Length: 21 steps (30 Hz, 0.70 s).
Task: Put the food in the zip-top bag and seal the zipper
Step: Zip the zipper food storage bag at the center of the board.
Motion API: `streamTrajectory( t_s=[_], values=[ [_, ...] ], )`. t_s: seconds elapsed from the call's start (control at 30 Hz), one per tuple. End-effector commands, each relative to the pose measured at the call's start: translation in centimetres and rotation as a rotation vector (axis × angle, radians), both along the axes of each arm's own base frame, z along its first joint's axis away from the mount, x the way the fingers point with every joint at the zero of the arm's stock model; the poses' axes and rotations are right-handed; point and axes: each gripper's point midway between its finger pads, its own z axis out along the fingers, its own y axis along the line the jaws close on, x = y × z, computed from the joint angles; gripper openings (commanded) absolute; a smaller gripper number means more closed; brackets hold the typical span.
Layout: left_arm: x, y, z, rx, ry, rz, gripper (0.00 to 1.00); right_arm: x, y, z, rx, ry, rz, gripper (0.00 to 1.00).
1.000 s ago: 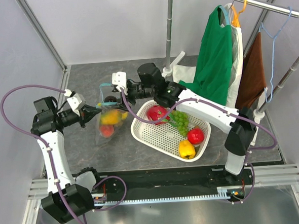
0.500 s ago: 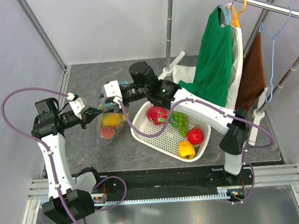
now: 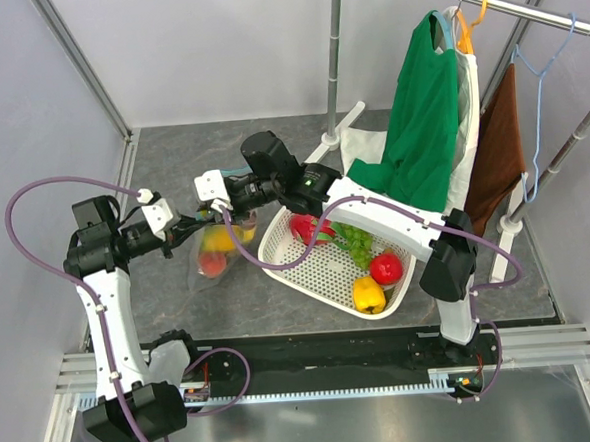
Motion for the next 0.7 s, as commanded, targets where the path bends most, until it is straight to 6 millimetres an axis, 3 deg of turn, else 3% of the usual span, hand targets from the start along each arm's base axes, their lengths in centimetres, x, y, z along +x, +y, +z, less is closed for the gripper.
streamTrajectory(
  t_s=[0.0,0.13,0.3,0.47,0.67],
  values=[
    [0.0,-0.3,1.3,0.021,-0.092,-0.033,0.02,-0.1,0.3,2.2,0.046,-0.041,0.012,0.38],
    [0.1,-0.3,1.2,0.016,-0.082,-0.031,0.02,0.0,0.2,2.1,0.043,-0.044,0.005,0.27],
    [0.3,-0.3,1.7,0.002,-0.08,-0.028,0.02,0.6,-0.2,1.3,0.021,-0.06,-0.03,0.02],
    [0.7,-0.1,2.4,-0.002,-0.107,-0.001,0.02,1.8,-1.0,-0.1,-0.021,-0.081,-0.086,0.0],
    [0.8,0.3,2.8,-0.002,-0.12,0.02,0.02,3.5,-2.4,-0.5,-0.052,-0.063,-0.146,0.0]
  ],
)
